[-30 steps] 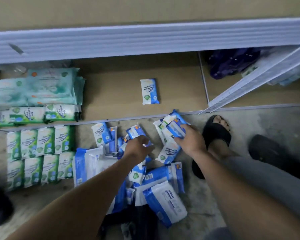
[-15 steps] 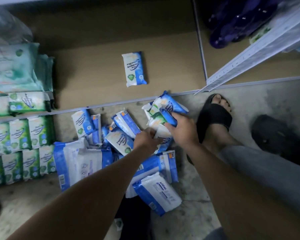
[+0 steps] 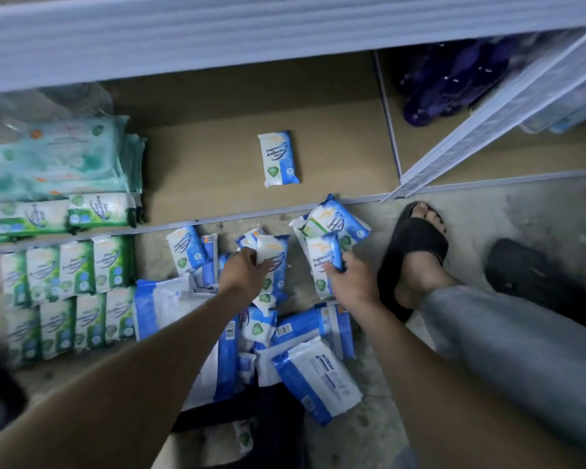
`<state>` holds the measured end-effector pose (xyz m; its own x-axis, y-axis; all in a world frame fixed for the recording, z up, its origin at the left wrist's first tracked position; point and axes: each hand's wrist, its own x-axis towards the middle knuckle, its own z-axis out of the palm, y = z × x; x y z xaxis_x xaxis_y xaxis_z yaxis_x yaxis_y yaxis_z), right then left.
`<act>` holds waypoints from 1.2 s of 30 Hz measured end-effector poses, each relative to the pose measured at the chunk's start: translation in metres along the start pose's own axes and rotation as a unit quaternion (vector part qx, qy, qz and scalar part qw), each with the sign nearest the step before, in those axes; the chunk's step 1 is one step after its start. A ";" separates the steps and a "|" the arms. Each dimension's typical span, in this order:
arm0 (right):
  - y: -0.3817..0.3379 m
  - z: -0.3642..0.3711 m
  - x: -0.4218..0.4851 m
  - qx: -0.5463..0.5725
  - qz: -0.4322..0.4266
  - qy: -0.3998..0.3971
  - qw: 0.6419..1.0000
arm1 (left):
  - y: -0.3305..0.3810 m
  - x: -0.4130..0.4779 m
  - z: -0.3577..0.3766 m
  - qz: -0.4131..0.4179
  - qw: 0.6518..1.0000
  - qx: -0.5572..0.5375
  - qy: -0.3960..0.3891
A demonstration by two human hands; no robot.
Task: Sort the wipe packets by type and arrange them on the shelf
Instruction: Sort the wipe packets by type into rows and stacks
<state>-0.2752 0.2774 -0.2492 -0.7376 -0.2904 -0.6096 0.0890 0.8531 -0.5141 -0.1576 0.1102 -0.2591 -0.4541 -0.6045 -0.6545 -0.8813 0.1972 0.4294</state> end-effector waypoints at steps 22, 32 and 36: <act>0.005 -0.028 0.066 -0.152 -0.124 0.145 0.970 | 0.037 0.006 0.064 0.065 0.997 -0.032 0.003; 0.009 -0.030 0.086 -0.183 -0.113 0.103 0.971 | 0.057 0.020 0.098 -0.011 1.000 0.009 -0.009; 0.015 -0.031 0.075 -0.179 -0.059 0.109 0.976 | 0.053 0.018 0.091 -0.013 0.999 -0.032 -0.035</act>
<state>-0.3500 0.2819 -0.2845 -0.8567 -0.3298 -0.3965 -0.2159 0.9275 -0.3051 -0.2241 0.1801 -0.3047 -0.4420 -0.5533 -0.7061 -0.8834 0.1319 0.4496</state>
